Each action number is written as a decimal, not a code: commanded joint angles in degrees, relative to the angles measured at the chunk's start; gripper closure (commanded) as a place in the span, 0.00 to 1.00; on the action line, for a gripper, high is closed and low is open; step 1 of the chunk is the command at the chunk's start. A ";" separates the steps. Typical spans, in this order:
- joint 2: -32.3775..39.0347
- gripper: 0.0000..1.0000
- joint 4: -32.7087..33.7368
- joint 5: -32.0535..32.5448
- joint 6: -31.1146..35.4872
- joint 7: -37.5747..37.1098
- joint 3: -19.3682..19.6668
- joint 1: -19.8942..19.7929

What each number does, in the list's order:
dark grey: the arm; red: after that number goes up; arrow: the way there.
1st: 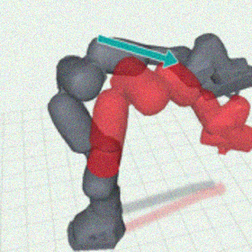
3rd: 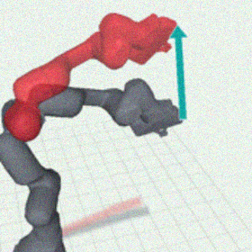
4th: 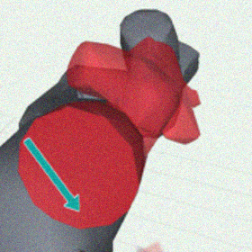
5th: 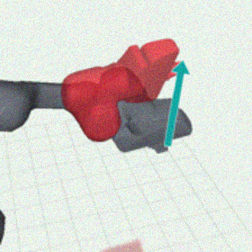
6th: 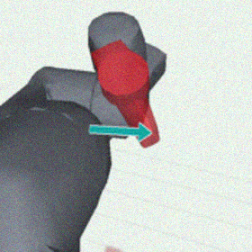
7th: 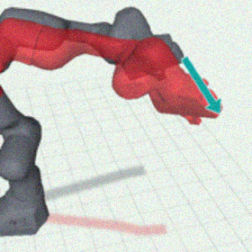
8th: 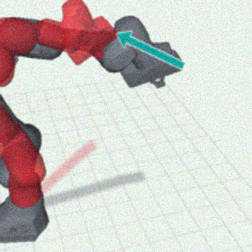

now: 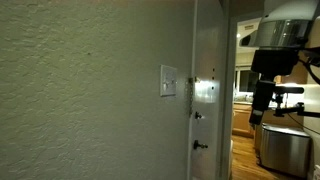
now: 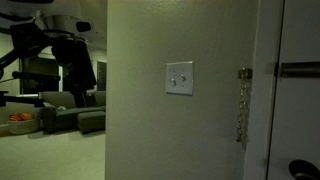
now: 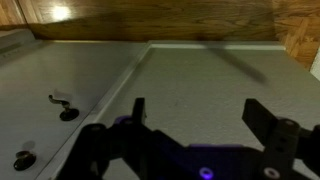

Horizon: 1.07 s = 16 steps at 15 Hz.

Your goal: Push the right switch down

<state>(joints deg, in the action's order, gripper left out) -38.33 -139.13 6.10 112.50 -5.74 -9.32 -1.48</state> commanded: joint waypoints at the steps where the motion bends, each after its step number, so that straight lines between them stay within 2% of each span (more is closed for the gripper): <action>1: 0.15 0.00 0.13 0.75 -0.18 -0.67 0.97 1.27; 11: 1.26 0.00 0.66 0.85 0.46 0.18 1.79 1.02; 16: 7.38 0.00 4.25 2.40 3.06 2.40 4.28 -0.23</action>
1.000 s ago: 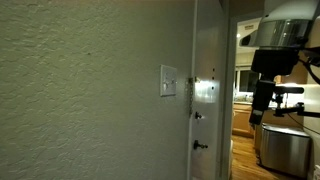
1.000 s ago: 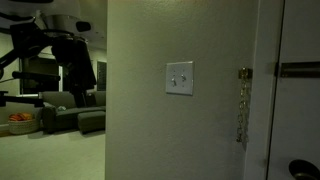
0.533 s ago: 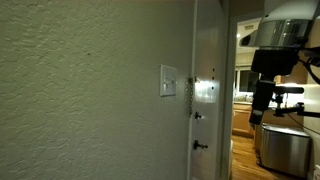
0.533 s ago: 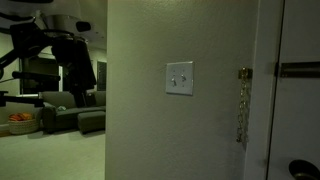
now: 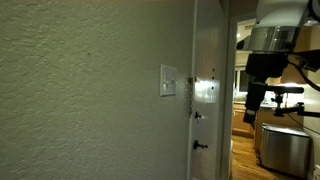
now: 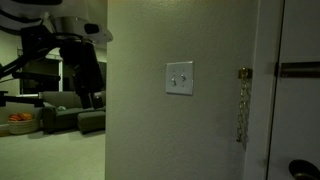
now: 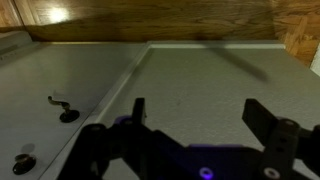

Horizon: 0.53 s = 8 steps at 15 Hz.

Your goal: Push the right switch down

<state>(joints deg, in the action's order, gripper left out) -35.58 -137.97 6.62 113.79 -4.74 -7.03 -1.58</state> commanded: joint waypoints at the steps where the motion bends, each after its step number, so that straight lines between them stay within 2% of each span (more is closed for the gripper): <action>1: 5.94 0.00 3.86 2.10 2.47 2.05 2.61 -0.04; 8: 18.08 0.00 13.78 3.63 6.36 5.79 5.12 -0.22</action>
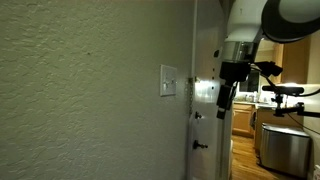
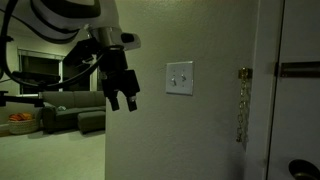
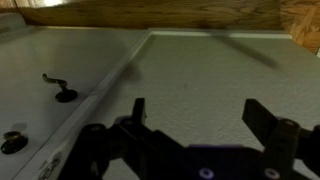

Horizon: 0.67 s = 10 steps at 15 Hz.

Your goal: Push the right switch down

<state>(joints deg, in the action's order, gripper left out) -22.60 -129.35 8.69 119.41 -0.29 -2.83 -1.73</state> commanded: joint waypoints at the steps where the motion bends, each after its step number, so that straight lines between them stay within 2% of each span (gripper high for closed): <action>1: 6.37 0.00 6.65 2.11 0.43 0.96 0.90 -0.18; 2: 3.38 0.00 3.28 0.81 0.16 0.10 0.87 0.48; 5: 6.60 0.00 6.39 1.18 0.16 0.12 1.05 0.47; 10: 8.01 0.00 7.38 1.42 0.83 -0.24 1.13 0.27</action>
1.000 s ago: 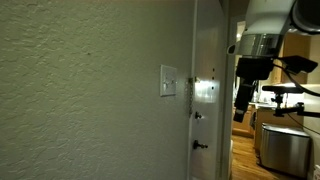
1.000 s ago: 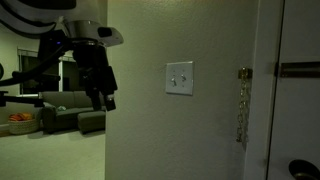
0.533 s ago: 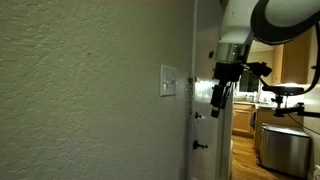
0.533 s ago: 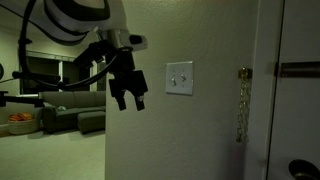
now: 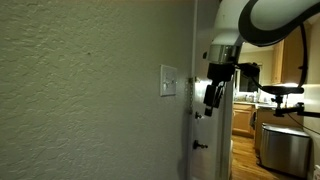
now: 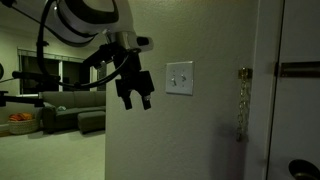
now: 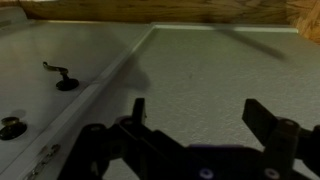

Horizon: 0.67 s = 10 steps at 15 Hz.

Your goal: Push the right switch down

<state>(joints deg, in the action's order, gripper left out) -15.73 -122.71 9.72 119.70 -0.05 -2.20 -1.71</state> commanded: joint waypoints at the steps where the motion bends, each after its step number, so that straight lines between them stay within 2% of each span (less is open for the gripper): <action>1: 1.74 0.00 1.11 0.65 1.21 -0.75 0.55 0.10; 10: 12.92 0.00 14.95 -0.92 5.76 -3.25 3.21 -0.97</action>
<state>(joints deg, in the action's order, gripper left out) -5.81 -112.36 9.45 124.39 -1.47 0.14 -2.29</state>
